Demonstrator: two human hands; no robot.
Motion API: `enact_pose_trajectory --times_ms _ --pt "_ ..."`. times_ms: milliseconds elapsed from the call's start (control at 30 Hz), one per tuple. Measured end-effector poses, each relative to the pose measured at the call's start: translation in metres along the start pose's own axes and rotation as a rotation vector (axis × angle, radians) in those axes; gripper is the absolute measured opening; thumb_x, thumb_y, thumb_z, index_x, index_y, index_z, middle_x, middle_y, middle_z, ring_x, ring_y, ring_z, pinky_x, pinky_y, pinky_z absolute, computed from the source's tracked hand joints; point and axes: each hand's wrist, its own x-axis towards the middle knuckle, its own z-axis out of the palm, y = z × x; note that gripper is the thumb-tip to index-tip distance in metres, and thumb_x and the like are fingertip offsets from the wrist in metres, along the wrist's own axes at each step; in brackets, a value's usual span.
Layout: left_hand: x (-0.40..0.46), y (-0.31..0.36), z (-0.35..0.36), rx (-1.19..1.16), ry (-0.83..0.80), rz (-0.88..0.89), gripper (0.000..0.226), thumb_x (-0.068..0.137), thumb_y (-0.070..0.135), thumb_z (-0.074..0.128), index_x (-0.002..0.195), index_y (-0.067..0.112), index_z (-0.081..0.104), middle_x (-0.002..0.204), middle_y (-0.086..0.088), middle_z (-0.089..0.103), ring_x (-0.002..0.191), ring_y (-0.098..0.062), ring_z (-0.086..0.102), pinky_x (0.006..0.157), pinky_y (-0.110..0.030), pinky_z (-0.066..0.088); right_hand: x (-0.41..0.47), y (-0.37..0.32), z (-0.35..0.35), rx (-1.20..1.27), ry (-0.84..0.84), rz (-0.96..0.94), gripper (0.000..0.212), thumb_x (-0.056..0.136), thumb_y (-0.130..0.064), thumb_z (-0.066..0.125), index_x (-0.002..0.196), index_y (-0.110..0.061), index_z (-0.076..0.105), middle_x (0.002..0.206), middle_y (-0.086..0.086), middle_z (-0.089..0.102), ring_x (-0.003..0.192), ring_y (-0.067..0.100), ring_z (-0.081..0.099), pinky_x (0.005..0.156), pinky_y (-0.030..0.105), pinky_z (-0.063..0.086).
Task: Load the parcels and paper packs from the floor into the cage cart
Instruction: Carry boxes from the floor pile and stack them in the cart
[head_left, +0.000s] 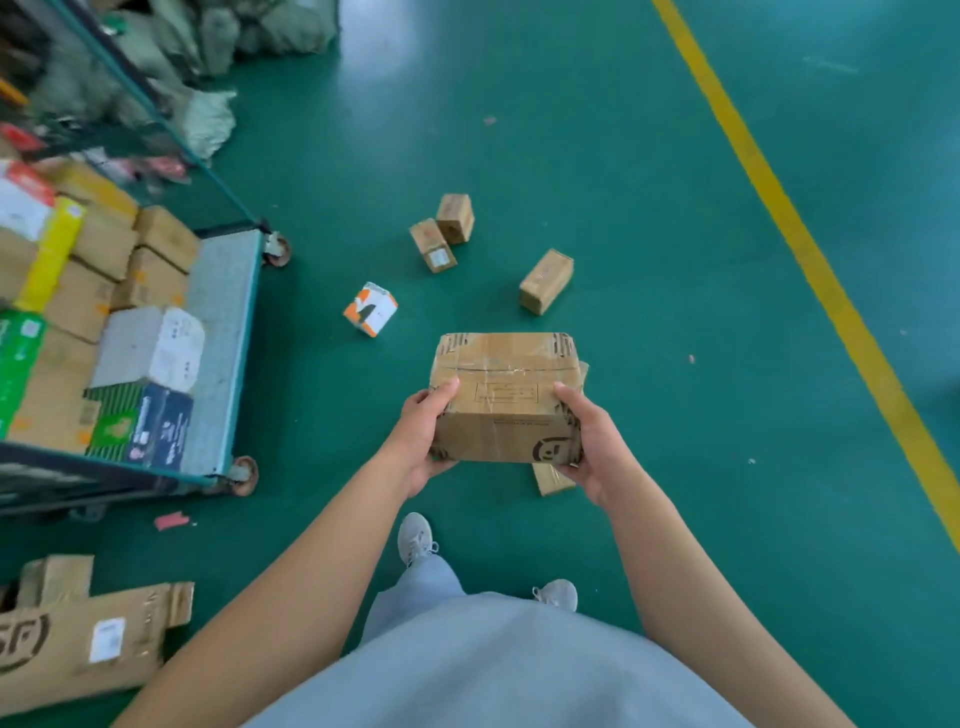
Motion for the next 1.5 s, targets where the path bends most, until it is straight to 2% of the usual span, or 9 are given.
enact_pose_trajectory --times_ms 67,233,433,533,633,733,1033,1400,1500 --pt "-0.003 0.002 -0.029 -0.050 0.042 0.029 0.079 0.070 0.066 0.079 0.135 0.028 0.055 0.124 -0.005 0.072 0.111 -0.026 0.069 0.077 -0.042 0.061 0.004 -0.001 0.028 -0.050 -0.030 -0.005 0.086 0.060 -0.072 0.077 0.131 -0.027 0.059 0.115 0.004 0.075 0.107 0.025 0.071 0.079 0.039 0.057" --pt "-0.004 0.007 -0.089 -0.176 0.164 0.098 0.064 0.081 0.059 0.077 0.132 0.027 0.054 0.123 -0.004 0.071 0.109 -0.026 0.069 0.073 -0.042 0.061 0.013 -0.002 0.095 -0.157 -0.091 -0.034 0.088 0.060 -0.072 0.077 0.134 -0.029 0.056 0.114 0.002 0.075 0.105 0.023 0.072 0.086 0.043 0.059" --pt "0.010 0.020 -0.149 -0.265 0.236 0.106 0.059 0.082 0.057 0.077 0.130 0.032 0.054 0.123 -0.001 0.071 0.111 -0.025 0.068 0.087 -0.049 0.060 0.033 -0.008 0.165 -0.250 -0.112 -0.046 0.074 0.074 -0.065 0.076 0.134 -0.029 0.052 0.120 0.002 0.072 0.107 0.024 0.070 0.093 0.046 0.057" --pt "0.022 0.032 -0.179 -0.297 0.242 0.101 0.054 0.087 0.054 0.074 0.131 0.032 0.053 0.122 -0.002 0.070 0.111 -0.026 0.067 0.087 -0.049 0.059 0.044 -0.010 0.203 -0.275 -0.115 -0.039 0.071 0.077 -0.063 0.076 0.135 -0.028 0.052 0.119 0.002 0.073 0.107 0.025 0.070 0.087 0.044 0.059" --pt "0.039 0.056 -0.225 -0.353 0.268 0.092 0.051 0.090 0.051 0.072 0.132 0.030 0.052 0.122 -0.004 0.070 0.111 -0.026 0.066 0.081 -0.044 0.059 0.061 -0.019 0.264 -0.291 -0.123 -0.025 0.061 0.085 -0.055 0.075 0.133 -0.027 0.050 0.121 0.005 0.070 0.106 0.026 0.070 0.081 0.042 0.060" --pt "0.058 0.078 -0.272 -0.398 0.306 0.081 0.047 0.093 0.050 0.070 0.131 0.029 0.053 0.121 -0.003 0.070 0.110 -0.025 0.066 0.078 -0.042 0.057 0.084 -0.027 0.327 -0.327 -0.136 -0.007 0.057 0.088 -0.051 0.073 0.134 -0.028 0.050 0.120 0.004 0.069 0.106 0.025 0.068 0.089 0.045 0.058" --pt "0.107 0.139 -0.442 -0.520 0.481 0.082 0.052 0.091 0.052 0.071 0.135 0.032 0.053 0.121 0.003 0.070 0.109 -0.022 0.066 0.090 -0.048 0.055 0.147 -0.024 0.535 -0.485 -0.266 0.009 0.060 0.084 -0.056 0.072 0.136 -0.030 0.055 0.119 0.000 0.073 0.107 0.023 0.069 0.087 0.043 0.056" --pt "0.169 0.204 -0.543 -0.760 0.652 0.052 0.038 0.096 0.046 0.069 0.129 0.038 0.053 0.121 0.012 0.063 0.107 -0.017 0.061 0.097 -0.052 0.048 0.223 -0.057 0.698 -0.640 -0.389 0.018 0.048 0.092 -0.043 0.069 0.136 -0.027 0.057 0.119 0.000 0.072 0.105 0.021 0.068 0.081 0.038 0.053" --pt "0.193 0.243 -0.582 -0.792 0.719 0.076 0.041 0.094 0.050 0.070 0.129 0.041 0.051 0.126 0.011 0.063 0.115 -0.022 0.060 0.102 -0.055 0.048 0.256 -0.081 0.767 -0.699 -0.464 0.014 0.048 0.090 -0.047 0.070 0.134 -0.032 0.057 0.123 -0.001 0.070 0.109 0.022 0.066 0.087 0.042 0.054"
